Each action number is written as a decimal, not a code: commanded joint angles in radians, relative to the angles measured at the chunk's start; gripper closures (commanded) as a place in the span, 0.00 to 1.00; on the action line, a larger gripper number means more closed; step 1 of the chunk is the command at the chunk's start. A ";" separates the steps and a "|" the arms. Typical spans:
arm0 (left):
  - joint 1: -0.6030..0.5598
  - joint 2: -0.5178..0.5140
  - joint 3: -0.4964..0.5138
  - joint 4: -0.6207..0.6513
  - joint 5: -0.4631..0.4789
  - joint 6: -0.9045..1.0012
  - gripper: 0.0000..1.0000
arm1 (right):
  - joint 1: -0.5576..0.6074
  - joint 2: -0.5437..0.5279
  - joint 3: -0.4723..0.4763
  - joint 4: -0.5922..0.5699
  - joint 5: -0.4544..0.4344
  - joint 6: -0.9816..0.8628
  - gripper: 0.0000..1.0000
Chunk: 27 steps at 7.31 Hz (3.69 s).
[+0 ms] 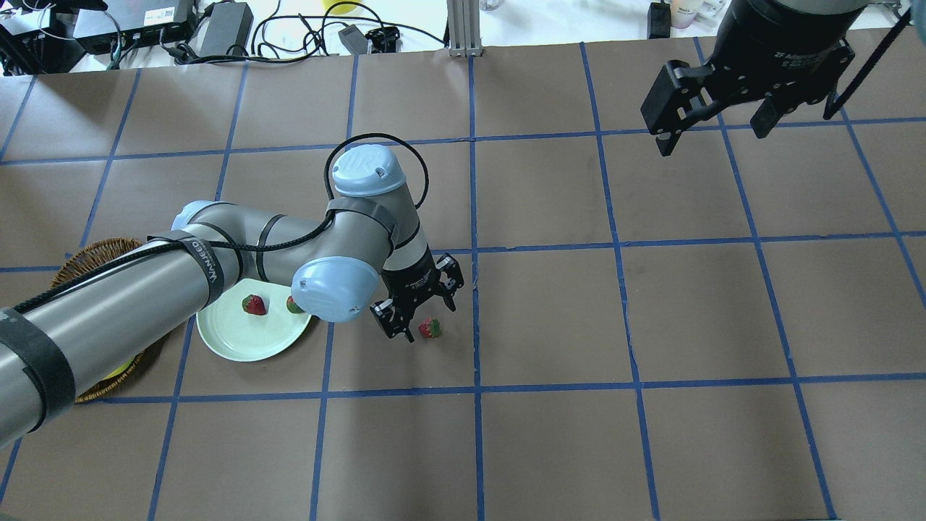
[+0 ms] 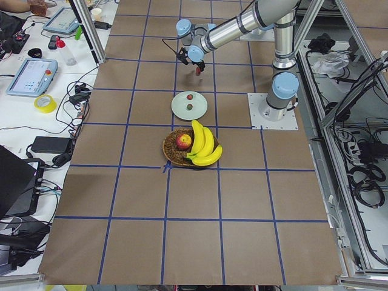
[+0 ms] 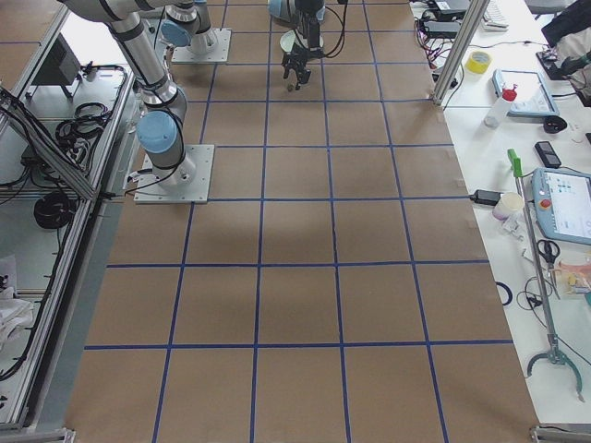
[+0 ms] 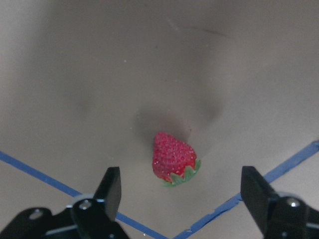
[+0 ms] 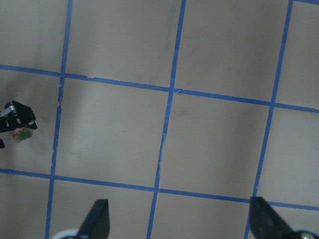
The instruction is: Collect all strawberries into plate
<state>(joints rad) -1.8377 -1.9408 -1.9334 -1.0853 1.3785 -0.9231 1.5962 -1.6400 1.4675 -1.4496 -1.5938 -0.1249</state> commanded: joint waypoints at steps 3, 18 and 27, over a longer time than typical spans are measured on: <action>0.001 -0.026 0.004 0.002 0.007 0.001 1.00 | 0.001 0.000 0.002 0.000 0.003 0.001 0.00; 0.419 0.042 0.063 -0.151 0.281 0.682 0.01 | 0.001 -0.001 0.002 0.000 0.005 0.001 0.00; 0.367 0.388 0.288 -0.423 0.258 0.915 0.00 | -0.001 0.000 0.002 0.000 0.003 -0.001 0.00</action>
<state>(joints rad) -1.4731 -1.6094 -1.6847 -1.3985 1.6272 -0.0963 1.5966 -1.6398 1.4698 -1.4498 -1.5895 -0.1249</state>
